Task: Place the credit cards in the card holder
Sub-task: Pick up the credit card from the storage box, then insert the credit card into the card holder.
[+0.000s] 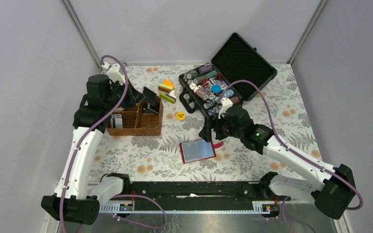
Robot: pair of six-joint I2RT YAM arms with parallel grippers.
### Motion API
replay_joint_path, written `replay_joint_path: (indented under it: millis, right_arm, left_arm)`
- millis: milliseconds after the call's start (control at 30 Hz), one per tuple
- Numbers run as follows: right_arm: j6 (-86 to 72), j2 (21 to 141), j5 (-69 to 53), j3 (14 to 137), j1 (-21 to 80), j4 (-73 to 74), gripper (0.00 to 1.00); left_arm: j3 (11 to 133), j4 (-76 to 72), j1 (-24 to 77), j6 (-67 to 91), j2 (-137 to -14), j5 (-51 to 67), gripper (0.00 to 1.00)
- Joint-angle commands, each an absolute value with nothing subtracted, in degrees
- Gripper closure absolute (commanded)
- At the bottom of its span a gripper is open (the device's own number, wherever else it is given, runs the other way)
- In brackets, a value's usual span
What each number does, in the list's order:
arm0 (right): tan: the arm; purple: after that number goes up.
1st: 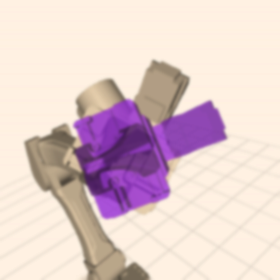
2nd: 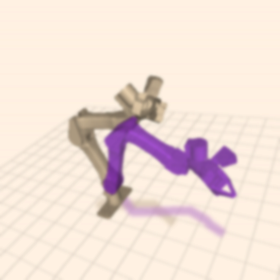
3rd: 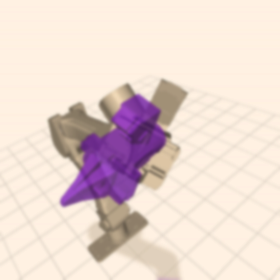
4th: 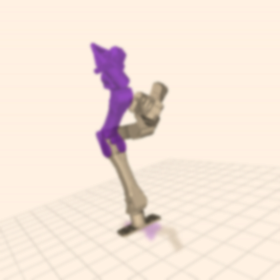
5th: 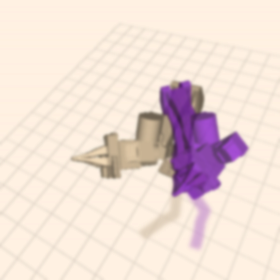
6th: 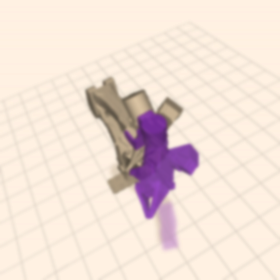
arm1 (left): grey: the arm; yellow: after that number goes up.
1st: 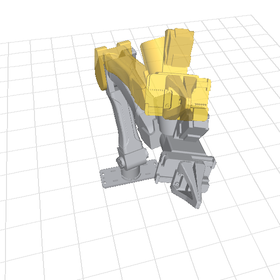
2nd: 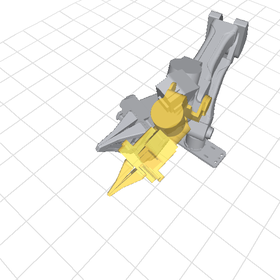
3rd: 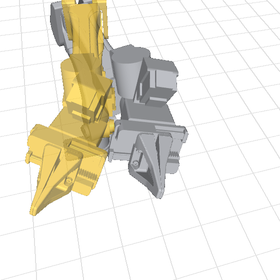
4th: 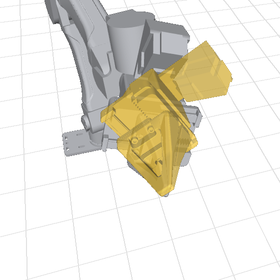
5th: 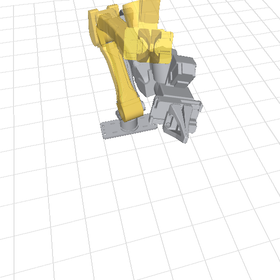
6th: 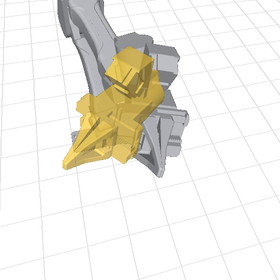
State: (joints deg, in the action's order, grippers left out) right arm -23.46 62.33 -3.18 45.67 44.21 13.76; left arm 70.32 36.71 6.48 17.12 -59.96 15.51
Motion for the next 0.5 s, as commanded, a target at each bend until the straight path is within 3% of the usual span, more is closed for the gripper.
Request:
replay_joint_path:
  millis: [0,200,333,467]
  right_arm:
    - [-21.13,60.10,-19.32,48.78,40.03,8.45,0.09]
    - [-21.95,60.07,-38.34,49.19,36.95,3.00,0.08]
    - [-22.88,59.65,-43.17,49.01,36.99,0.93,0.09]
    - [-23.49,60.05,-49.74,48.46,37.00,-1.68,0.18]
  left_arm:
    - [67.94,37.71,10.39,17.61,-59.01,37.17,1.00]
    - [63.38,35.13,23.29,17.28,-56.96,46.18,1.00]
    - [60.94,32.79,30.02,18.21,-56.70,51.35,1.00]
    - [58.74,30.07,33.58,19.88,-56.81,55.79,1.00]
